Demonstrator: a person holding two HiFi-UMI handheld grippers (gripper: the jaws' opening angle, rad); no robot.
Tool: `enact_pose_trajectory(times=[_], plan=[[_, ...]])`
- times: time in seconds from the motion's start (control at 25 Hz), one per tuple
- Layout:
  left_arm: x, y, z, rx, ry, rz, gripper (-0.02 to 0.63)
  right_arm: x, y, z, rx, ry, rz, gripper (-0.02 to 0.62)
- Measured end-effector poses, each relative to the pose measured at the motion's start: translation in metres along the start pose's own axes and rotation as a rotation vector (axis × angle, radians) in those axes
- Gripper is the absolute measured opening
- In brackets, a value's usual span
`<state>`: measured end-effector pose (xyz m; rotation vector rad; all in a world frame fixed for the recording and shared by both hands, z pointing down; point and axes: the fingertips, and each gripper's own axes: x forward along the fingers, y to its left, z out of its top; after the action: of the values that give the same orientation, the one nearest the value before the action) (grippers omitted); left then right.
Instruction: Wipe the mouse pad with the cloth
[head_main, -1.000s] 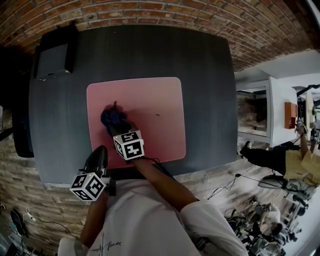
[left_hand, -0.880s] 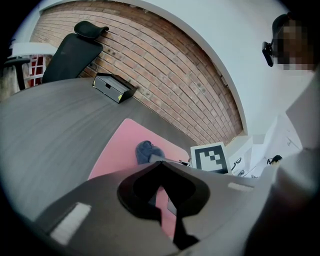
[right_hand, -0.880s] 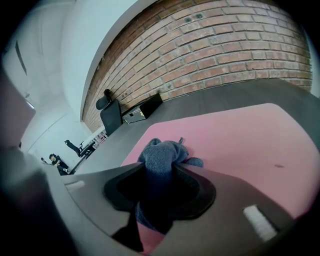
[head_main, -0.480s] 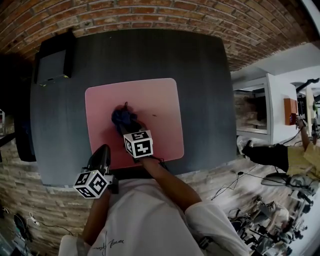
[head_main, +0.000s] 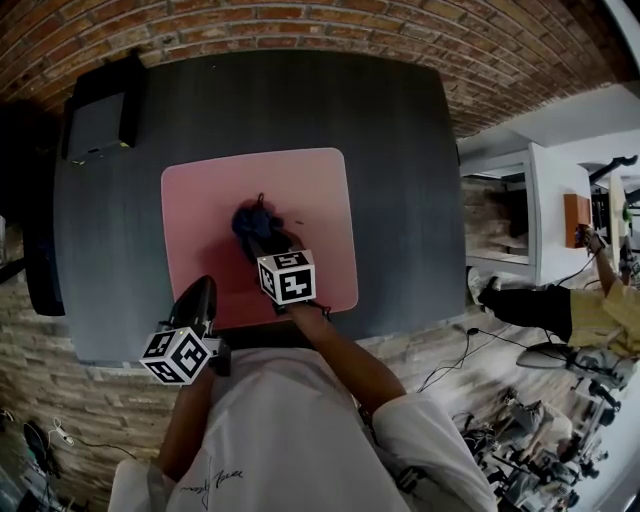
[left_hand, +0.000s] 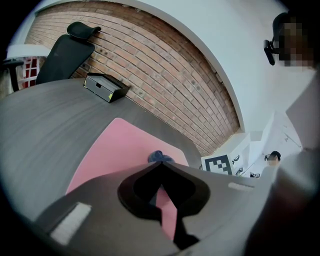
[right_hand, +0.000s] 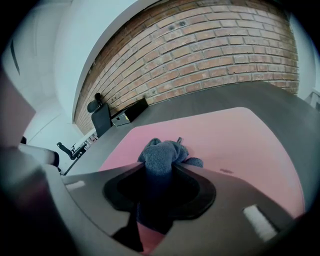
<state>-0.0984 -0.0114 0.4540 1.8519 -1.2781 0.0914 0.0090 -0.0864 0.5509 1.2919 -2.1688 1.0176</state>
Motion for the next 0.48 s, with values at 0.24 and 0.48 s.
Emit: enact_pose_trajectory(times=[0.24,0.48], plan=[[0.008,-0.003,-0.003,0.001,0.011,-0.007,0.011,-0.01,-0.02,0.001,-0.014,-0.004,-0.023,0.141],[0.013,-0.01,-0.006,0.004,0.024,-0.013,0.011,-0.016,-0.039,0.004,-0.015,-0.01,-0.039,0.141]])
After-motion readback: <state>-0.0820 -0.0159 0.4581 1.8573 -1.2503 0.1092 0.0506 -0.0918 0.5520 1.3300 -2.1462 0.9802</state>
